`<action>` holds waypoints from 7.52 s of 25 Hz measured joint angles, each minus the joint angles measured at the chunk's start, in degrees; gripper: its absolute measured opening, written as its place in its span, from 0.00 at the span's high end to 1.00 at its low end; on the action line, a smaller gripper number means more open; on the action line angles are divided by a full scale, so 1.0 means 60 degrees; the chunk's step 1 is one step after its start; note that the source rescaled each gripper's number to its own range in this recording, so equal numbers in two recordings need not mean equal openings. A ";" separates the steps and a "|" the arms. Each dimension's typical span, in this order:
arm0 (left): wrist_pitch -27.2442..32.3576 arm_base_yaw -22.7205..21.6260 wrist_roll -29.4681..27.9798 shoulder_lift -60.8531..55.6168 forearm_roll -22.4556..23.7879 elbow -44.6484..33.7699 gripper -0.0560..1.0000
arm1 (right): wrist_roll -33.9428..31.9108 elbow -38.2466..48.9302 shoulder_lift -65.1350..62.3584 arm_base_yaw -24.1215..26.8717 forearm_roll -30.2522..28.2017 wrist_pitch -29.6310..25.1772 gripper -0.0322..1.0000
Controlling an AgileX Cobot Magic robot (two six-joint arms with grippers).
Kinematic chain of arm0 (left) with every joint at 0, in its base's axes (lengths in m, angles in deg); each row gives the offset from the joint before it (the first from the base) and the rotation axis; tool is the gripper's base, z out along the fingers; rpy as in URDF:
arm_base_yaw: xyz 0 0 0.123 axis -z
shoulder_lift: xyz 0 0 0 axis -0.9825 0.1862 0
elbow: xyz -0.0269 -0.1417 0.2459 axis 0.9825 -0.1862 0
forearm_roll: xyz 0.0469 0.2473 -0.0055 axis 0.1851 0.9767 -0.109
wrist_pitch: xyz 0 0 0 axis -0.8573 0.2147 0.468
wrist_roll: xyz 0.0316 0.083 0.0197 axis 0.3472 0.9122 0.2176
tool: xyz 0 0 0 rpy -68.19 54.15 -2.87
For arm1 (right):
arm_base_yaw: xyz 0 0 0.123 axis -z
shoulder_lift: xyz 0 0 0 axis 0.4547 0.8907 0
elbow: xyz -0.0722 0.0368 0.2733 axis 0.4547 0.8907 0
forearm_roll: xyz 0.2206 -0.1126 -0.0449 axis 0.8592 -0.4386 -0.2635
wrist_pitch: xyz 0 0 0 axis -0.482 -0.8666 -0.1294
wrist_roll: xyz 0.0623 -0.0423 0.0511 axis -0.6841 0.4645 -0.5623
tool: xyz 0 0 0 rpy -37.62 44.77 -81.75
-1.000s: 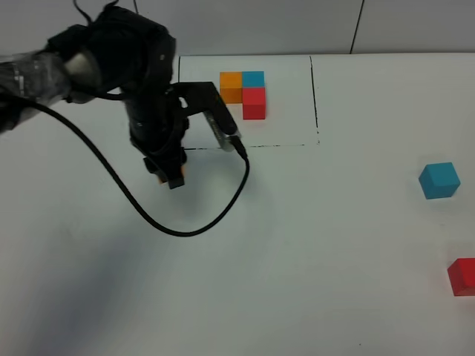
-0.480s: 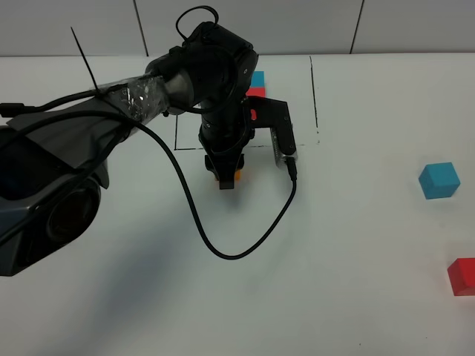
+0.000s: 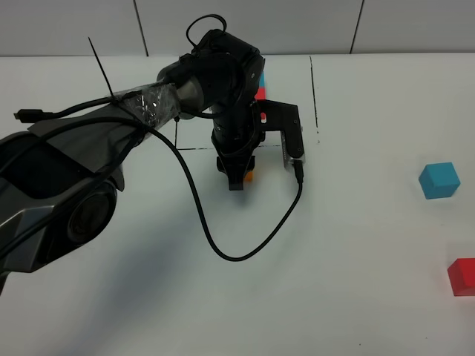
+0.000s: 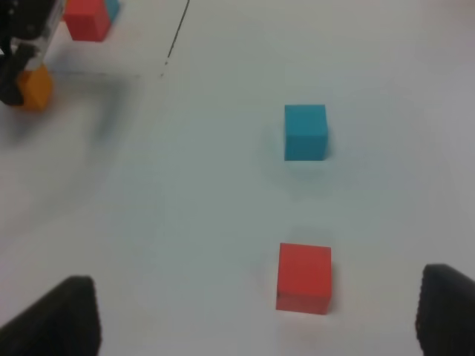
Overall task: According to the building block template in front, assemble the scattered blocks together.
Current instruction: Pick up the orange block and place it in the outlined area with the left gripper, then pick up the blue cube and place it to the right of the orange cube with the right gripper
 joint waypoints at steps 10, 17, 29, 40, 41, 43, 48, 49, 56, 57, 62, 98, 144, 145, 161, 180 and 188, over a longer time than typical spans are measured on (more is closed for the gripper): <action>-0.0036 0.0000 0.0123 0.0154 0.0000 0.0082 0.94 | 0.0000 0.0000 0.0000 0.0000 0.0000 0.0000 0.26; -0.0044 0.0000 0.0160 0.0166 0.0000 0.0092 0.94 | 0.0000 0.0000 0.0000 0.0000 0.0000 0.0000 0.26; 0.0113 -0.0002 0.0374 0.0224 0.0429 0.0057 0.65 | 0.0000 0.0000 0.0000 0.0000 0.0000 0.0000 0.26; 0.0441 -0.0119 -0.0590 -0.1056 0.0206 0.0057 0.14 | 0.0000 0.0000 0.0000 0.0000 0.0000 0.0000 0.26; 0.0489 -0.0184 -0.0842 -0.1186 0.0181 0.0057 0.14 | 0.0000 0.0000 0.0000 0.0000 0.0000 0.0000 0.26; 0.0562 -0.0448 -0.1379 -0.1417 0.0168 -0.0008 0.14 | 0.0000 0.0000 0.0000 0.0000 0.0000 0.0000 0.26; 0.0811 -0.1434 -0.2211 -0.2150 0.0009 -0.0642 0.13 | 0.0000 0.0000 0.0000 0.0000 0.0000 0.0000 0.26; 0.0865 -0.1714 -0.2256 -0.2344 -0.0159 -0.0871 0.13 | 0.0000 0.0000 0.0000 0.0000 0.0000 0.0000 0.26; 0.0492 -0.3828 -0.2359 -0.4100 -0.1678 -0.3143 0.13 | 0.0000 0.0000 0.0000 0.0000 0.0000 0.0000 0.26; 0.0311 -0.4113 -0.2359 -0.4389 -0.1803 -0.3587 0.13 | 0.0000 0.0000 0.0000 0.0000 0.0000 0.0000 0.26; -0.1110 -0.5095 -0.2519 -0.6316 -0.1916 -0.5895 0.13 | 0.0000 0.0000 0.0000 0.0000 0.0000 0.0000 0.26; -0.0894 -0.5143 -0.7340 -1.9619 -0.0815 -1.3941 0.20 | 0.0000 0.0000 0.0000 0.0000 0.0000 0.0000 0.26; -0.0354 -0.5143 -0.7355 -2.3674 -0.1001 -1.5142 0.20 | 0.0000 0.0000 0.0000 0.0000 0.0000 0.0000 0.26; -0.0354 -0.5143 -0.7343 -2.3674 -0.1001 -1.5142 0.20 | 0.0000 0.0000 0.0000 0.0000 0.0000 0.0000 0.26; -0.0354 -0.5726 -0.7335 -2.3674 -0.1001 -1.5142 0.20 | 0.0000 0.0000 0.0000 0.0000 0.0000 0.0000 0.26; -0.0354 -0.5726 -0.7335 -2.3674 -0.1001 -1.5142 0.20 | 0.0000 0.0000 0.0000 0.0000 0.0000 0.0000 0.26; -0.0354 -0.5726 -0.7335 -2.3674 -0.1001 -1.5142 0.20 | 0.0000 0.0000 0.0000 0.0000 0.0000 0.0000 0.26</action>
